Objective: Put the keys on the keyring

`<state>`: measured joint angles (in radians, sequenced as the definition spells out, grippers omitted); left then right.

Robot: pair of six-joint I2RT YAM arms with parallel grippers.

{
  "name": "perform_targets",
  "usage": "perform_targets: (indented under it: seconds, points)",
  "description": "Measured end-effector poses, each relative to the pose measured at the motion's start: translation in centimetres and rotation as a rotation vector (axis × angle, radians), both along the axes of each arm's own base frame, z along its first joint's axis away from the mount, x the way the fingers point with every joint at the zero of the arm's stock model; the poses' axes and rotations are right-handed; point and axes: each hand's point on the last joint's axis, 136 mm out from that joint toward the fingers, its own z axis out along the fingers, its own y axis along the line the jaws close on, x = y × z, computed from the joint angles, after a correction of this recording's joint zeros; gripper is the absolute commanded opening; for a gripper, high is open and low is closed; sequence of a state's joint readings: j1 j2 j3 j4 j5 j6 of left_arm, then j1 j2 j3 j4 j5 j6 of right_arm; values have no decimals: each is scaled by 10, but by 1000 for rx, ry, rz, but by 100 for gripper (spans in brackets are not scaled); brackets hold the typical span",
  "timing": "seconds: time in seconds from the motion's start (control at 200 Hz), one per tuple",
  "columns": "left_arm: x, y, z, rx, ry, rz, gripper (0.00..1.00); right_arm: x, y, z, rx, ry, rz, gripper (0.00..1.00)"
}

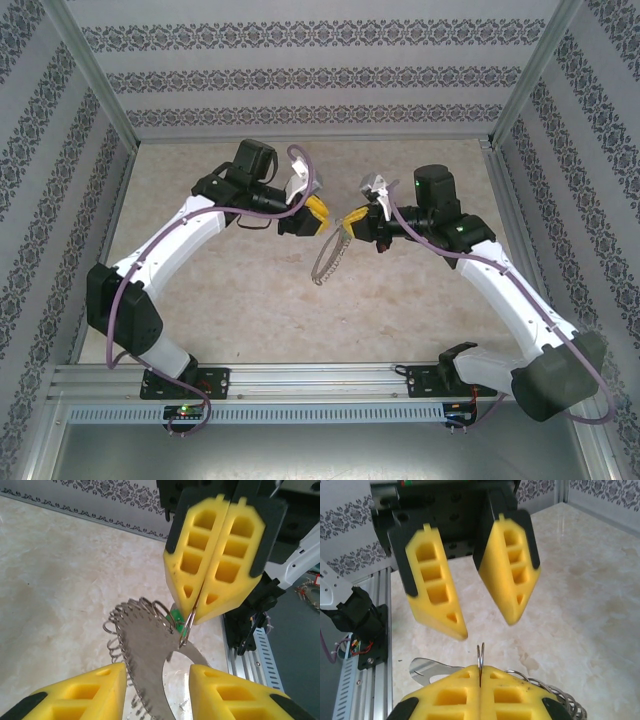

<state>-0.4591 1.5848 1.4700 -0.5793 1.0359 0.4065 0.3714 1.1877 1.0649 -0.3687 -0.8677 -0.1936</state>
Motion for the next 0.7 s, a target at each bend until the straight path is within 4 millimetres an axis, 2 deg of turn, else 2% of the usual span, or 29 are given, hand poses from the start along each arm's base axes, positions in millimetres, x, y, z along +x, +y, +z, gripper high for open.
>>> perform_targets:
  seconds: [0.24,0.5,0.7]
  points:
    - [-1,-4,9,-26,30,-65,38,0,2,-10,-21,23,14,0]
    - [-4,-8,-6,-27,110,-112,36,0,2,-12,-23,27,16,0]
    - [-10,-9,-5,-40,125,-138,36,1,3,-13,-23,33,19,0]
